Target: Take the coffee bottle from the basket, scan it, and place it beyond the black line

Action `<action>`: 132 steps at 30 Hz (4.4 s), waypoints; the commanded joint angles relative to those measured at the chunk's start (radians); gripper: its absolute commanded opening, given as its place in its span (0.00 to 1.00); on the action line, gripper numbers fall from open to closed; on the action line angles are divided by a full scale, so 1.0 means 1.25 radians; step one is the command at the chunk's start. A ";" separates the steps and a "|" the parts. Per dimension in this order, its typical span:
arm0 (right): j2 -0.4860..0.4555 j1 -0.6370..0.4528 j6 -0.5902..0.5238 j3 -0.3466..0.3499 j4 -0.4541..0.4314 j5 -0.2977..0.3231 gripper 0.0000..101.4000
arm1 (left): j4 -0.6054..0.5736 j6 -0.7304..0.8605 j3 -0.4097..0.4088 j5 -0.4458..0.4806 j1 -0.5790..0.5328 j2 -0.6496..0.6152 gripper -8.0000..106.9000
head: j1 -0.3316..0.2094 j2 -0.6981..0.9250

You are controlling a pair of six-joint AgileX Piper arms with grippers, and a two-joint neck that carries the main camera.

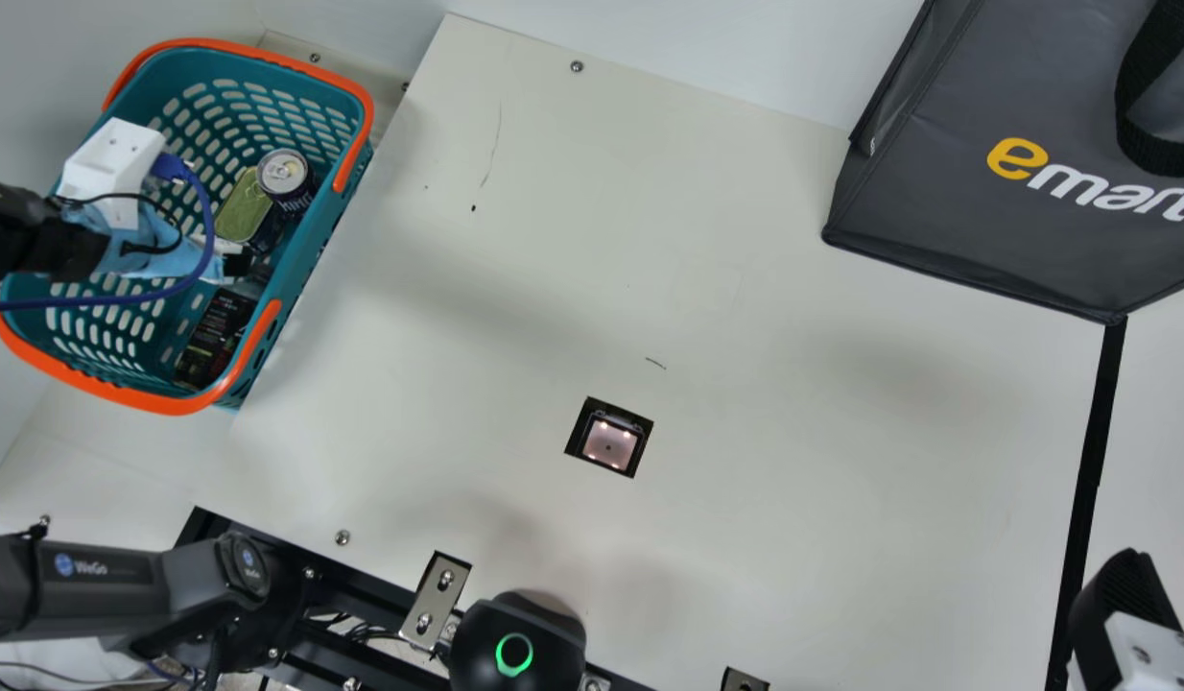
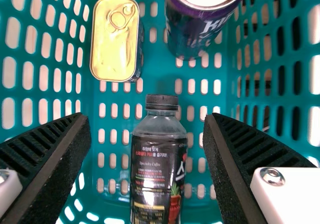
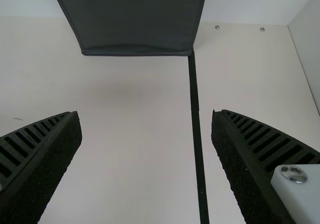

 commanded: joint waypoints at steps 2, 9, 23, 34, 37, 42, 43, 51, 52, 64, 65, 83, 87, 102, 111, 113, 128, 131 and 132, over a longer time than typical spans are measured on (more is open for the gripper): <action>0.000 0.000 0.000 0.000 0.000 0.000 0.90 | -0.010 0.017 0.005 -0.036 -0.005 0.030 0.85 | -0.013 0.002; 0.000 0.000 0.000 0.000 0.000 0.000 0.90 | -0.035 0.047 0.021 -0.096 -0.021 0.083 0.85 | -0.013 0.002; 0.000 0.000 0.000 0.000 0.000 0.000 0.90 | -0.087 0.077 0.026 -0.175 -0.055 0.169 0.85 | -0.013 0.002; 0.000 0.000 0.000 0.000 0.000 0.000 0.90 | -0.092 0.050 0.015 -0.210 -0.079 0.214 0.85 | -0.013 0.002; 0.000 0.000 0.000 0.000 0.000 0.000 0.90 | -0.097 0.044 0.012 -0.218 -0.086 0.225 0.85 | -0.013 0.002; 0.000 0.000 0.000 0.000 0.000 0.000 0.90 | -0.110 0.039 0.006 -0.234 -0.099 0.247 0.85 | -0.013 0.002; 0.000 0.000 0.000 0.000 0.000 0.000 0.90 | -0.114 0.040 0.005 -0.237 -0.101 0.252 0.85 | -0.013 0.002; 0.000 0.000 0.000 0.000 0.000 0.000 0.90 | -0.151 0.060 -0.014 -0.253 -0.108 0.290 0.85 | -0.013 0.002; 0.000 0.000 0.000 0.000 0.000 0.000 0.90 | -0.156 0.065 -0.016 -0.255 -0.108 0.294 0.85 | -0.013 0.002; 0.000 0.000 0.000 0.000 0.000 0.000 0.90 | -0.213 0.117 -0.037 -0.273 -0.106 0.339 0.85 | -0.013 0.002; 0.000 0.000 0.000 0.000 0.000 0.000 0.90 | -0.217 0.120 -0.038 -0.274 -0.106 0.341 0.85 | -0.013 0.002; 0.000 0.000 0.000 0.000 0.000 0.000 0.90 | -0.251 0.151 -0.031 -0.283 -0.104 0.350 0.39 | -0.013 0.002; 0.000 0.000 0.000 0.000 0.000 0.000 0.90 | -0.254 0.156 -0.025 -0.278 -0.106 0.339 0.16 | -0.013 0.002; 0.000 0.000 0.000 0.000 0.000 0.001 0.90 | -0.268 0.162 -0.008 -0.230 -0.113 0.242 0.16 | -0.013 0.002; 0.000 0.000 0.000 0.000 0.000 0.000 0.90 | -0.240 0.130 -0.011 -0.183 -0.095 0.162 0.16 | -0.013 0.002; 0.000 0.000 0.000 0.000 0.000 0.000 0.90 | -0.231 0.120 -0.014 -0.172 -0.089 0.144 0.16 | -0.013 0.002; 0.000 0.000 0.000 0.000 0.000 0.000 0.90 | -0.141 0.023 -0.025 -0.060 -0.028 -0.007 0.16 | -0.013 0.002; 0.000 0.000 0.000 0.000 0.000 0.000 0.90 | -0.125 0.004 -0.026 -0.039 -0.017 -0.036 0.16 | -0.013 0.002; 0.000 0.000 0.000 0.000 0.000 0.000 0.90 | -0.120 -0.002 -0.027 -0.032 -0.013 -0.045 0.16 | -0.013 0.002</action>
